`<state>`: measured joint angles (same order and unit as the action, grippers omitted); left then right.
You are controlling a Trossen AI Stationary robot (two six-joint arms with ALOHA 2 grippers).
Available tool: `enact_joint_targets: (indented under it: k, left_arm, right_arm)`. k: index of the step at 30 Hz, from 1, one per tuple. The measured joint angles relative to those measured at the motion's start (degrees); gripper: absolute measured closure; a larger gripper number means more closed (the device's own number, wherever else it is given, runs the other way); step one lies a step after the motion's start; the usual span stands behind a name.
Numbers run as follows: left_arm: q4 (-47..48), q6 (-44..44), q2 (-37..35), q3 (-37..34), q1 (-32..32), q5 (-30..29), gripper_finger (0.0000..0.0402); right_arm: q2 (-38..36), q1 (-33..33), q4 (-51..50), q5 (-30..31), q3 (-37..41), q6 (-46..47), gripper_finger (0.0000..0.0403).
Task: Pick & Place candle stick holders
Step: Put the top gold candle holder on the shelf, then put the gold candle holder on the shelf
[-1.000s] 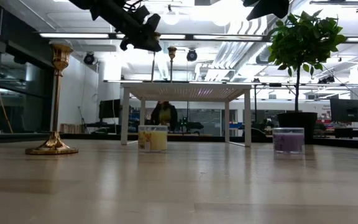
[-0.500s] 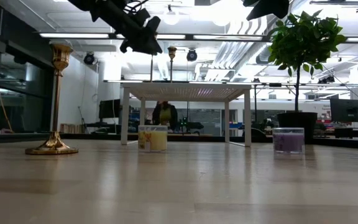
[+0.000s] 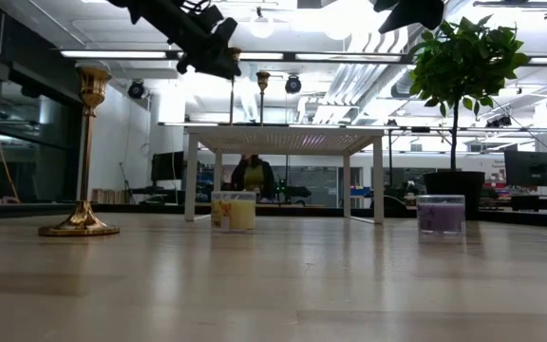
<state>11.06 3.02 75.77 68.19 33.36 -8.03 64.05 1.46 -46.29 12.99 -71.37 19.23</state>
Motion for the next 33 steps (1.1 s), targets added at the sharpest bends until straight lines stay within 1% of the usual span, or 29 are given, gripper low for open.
enact_joint_targets:
  k: [3, 7, 12, 16, 19, 24, 26, 28, 33]
  left_arm:
    - [2.43, -1.29, -1.27, -0.01, 0.00, 0.00, 0.0264]
    - [6.28, -1.50, -3.25, 0.02, 0.00, 0.13, 0.0221]
    - [13.03, -1.43, -6.46, 0.02, 0.00, 3.64, 0.0160]
    - [18.48, -0.61, -9.56, 0.04, 0.00, 5.36, 0.0133]
    - [23.70, 2.20, -11.95, 0.06, 0.00, 7.97, 0.0129]
    - [36.02, 10.29, -15.08, 0.06, -0.44, 15.04, 0.0138]
    - [40.54, 13.59, -15.17, 0.06, -2.23, 17.15, 0.0145]
    - [44.31, 15.63, -15.05, 0.06, -4.74, 18.06, 0.0154]
    - [48.77, 22.33, -14.88, 0.06, -12.06, 17.68, 0.0177]
  right_arm:
    - [0.00, 0.01, -0.35, 0.07, 0.00, 0.04, 0.0180]
    - [0.00, 0.00, -0.71, 0.09, 0.00, 0.23, 0.0180]
    - [0.00, 0.00, -1.59, 0.09, 0.00, 0.84, 0.0180]
    - [0.00, 0.01, -2.21, 0.09, 0.00, 1.30, 0.0181]
    - [0.00, 0.01, -2.60, 0.04, 0.00, 1.30, 0.0180]
    - [0.00, 0.00, -2.85, -0.28, 0.00, 1.53, 0.0180]
    - [0.00, 0.01, -2.83, -0.30, 0.00, 1.52, 0.0181]
    - [0.00, 0.00, -2.83, -0.31, 0.00, 1.52, 0.0180]
    - [0.00, -0.01, -2.83, -0.30, 0.00, 1.52, 0.0180]
